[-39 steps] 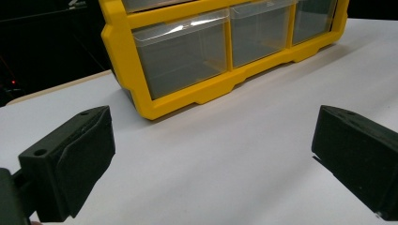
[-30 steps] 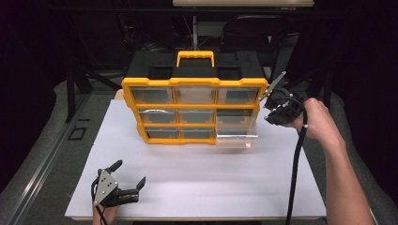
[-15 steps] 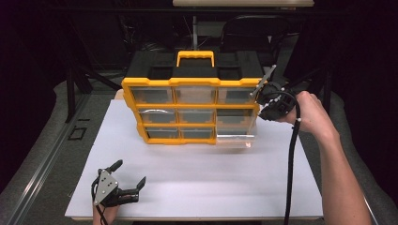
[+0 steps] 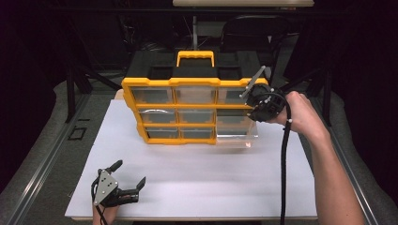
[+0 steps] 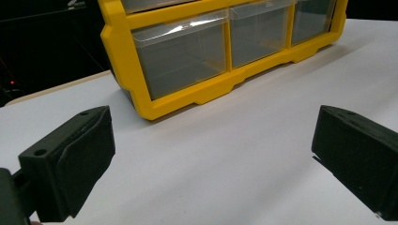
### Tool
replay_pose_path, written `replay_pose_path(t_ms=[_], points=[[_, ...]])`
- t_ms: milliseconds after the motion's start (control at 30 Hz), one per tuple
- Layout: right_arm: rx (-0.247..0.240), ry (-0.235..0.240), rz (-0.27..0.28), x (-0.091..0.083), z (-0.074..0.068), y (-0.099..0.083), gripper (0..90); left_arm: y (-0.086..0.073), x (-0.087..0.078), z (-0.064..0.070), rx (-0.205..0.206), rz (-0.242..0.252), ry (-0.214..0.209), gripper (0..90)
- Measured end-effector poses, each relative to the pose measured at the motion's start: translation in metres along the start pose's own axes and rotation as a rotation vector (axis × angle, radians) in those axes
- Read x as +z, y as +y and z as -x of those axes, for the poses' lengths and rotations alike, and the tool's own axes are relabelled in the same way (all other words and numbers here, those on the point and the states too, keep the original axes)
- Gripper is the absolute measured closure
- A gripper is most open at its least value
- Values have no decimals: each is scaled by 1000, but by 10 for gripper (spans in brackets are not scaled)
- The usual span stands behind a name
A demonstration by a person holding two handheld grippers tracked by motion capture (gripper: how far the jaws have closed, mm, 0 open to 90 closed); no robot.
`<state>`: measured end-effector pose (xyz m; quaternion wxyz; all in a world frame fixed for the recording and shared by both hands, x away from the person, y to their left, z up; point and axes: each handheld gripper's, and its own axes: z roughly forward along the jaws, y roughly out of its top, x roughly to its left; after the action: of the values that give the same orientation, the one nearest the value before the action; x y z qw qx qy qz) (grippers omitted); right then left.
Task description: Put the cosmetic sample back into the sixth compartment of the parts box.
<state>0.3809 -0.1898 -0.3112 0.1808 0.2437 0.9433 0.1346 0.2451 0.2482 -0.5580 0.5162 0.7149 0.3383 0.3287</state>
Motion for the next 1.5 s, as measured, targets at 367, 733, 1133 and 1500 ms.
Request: replay_pose_path(t_ms=[367,733,1133,1500], points=[[-42,29,11,7,-11,12,806,0,0,0,-5,0,1,0],[-65,60,-1,23,-20,16,806,0,0,0,-8,0,0,0],[-56,73,-13,38,-23,18,805,0,1,0,-2,-2,-7,0],[-81,87,-16,50,-26,27,802,1,2,1,1,-5,-5,0]])
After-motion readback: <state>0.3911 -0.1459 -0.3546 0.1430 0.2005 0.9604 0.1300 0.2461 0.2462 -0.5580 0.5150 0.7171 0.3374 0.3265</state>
